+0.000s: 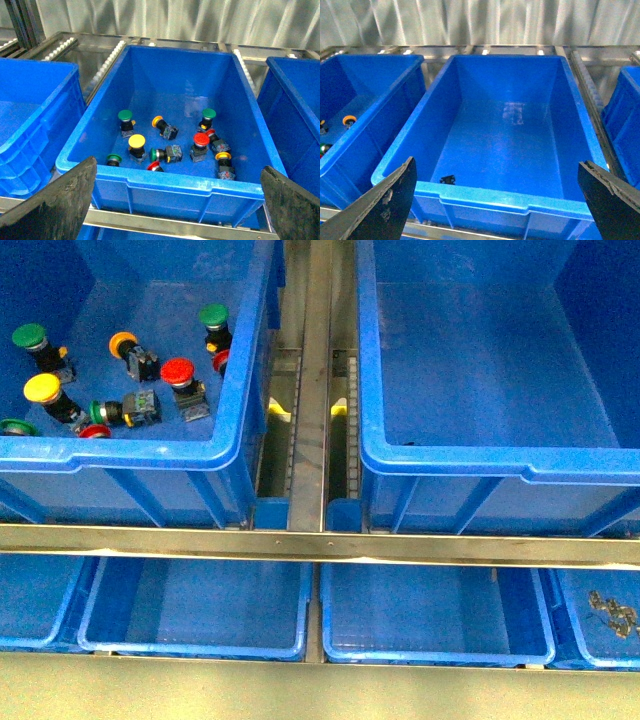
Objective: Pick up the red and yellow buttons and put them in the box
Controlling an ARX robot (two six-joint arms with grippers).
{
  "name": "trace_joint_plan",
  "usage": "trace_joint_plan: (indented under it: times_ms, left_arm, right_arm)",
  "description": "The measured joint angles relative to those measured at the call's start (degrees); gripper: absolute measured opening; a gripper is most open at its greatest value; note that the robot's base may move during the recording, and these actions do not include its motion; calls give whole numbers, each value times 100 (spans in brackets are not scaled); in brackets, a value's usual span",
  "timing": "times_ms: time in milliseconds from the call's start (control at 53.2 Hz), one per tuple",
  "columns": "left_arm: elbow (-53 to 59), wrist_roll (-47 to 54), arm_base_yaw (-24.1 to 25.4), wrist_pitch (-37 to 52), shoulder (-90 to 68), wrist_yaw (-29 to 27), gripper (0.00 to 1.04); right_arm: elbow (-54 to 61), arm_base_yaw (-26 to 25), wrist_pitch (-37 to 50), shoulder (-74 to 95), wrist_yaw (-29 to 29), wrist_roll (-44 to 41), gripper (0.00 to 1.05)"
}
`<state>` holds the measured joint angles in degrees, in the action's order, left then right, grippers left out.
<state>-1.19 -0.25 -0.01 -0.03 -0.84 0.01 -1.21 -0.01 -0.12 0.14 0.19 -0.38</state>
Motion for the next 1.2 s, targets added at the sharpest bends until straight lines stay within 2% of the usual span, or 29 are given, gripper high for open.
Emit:
trace_joint_plan:
  times_ms: [1204]
  left_arm:
    - [0,-2,0,0,0,0,97]
  right_arm:
    - [0,0,0,0,0,0,98]
